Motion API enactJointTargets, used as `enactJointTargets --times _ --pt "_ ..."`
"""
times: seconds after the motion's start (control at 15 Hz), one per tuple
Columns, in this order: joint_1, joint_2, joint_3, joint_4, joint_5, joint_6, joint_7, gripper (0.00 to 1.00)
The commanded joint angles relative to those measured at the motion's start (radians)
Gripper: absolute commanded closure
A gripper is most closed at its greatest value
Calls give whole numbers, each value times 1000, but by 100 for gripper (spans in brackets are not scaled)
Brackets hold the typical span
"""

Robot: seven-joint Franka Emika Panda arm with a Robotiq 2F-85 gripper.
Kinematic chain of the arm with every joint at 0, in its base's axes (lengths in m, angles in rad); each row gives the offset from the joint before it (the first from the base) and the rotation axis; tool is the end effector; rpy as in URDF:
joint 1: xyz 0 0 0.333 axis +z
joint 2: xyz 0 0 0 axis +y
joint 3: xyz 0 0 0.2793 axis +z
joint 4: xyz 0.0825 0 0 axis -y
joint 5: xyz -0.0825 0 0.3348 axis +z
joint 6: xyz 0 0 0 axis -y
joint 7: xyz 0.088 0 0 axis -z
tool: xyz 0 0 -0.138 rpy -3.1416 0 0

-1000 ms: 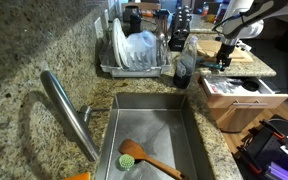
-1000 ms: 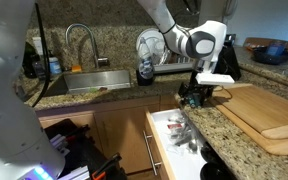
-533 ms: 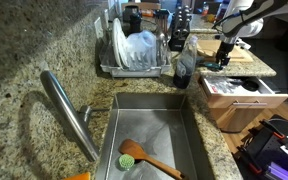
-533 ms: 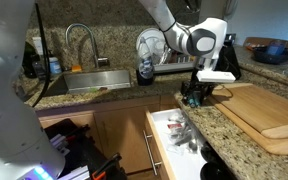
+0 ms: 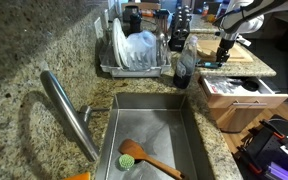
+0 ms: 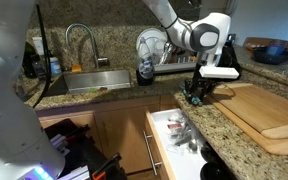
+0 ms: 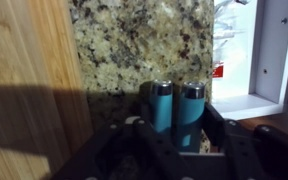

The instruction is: Put the blue utensil into the drawer.

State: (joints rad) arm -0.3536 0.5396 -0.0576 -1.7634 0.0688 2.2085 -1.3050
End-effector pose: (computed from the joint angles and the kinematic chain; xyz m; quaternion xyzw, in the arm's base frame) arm 0.5460 -0.2320 0.2225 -0.9085 -0.4150 0.0216 0.0429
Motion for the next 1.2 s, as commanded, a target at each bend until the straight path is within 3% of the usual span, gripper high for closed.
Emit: enactJointTargets --times 0.0,0.27,0.67,0.93,1.0,1.07,1.13 --pt "-22 26 23 96 49 -115 -26 72" --pt "-28 -40 34 157 88 -311 -117 72" --pt "10 -114 -52 228 -85 -696 -88 72" --pt "11 -138 -97 222 -191 -795 -44 72" --pt "9 -138 -103 224 -194 -800 -25 27" --pt "2 -128 -91 232 -171 -780 -59 45" --pt "1 -128 -96 232 -178 -785 -48 40"
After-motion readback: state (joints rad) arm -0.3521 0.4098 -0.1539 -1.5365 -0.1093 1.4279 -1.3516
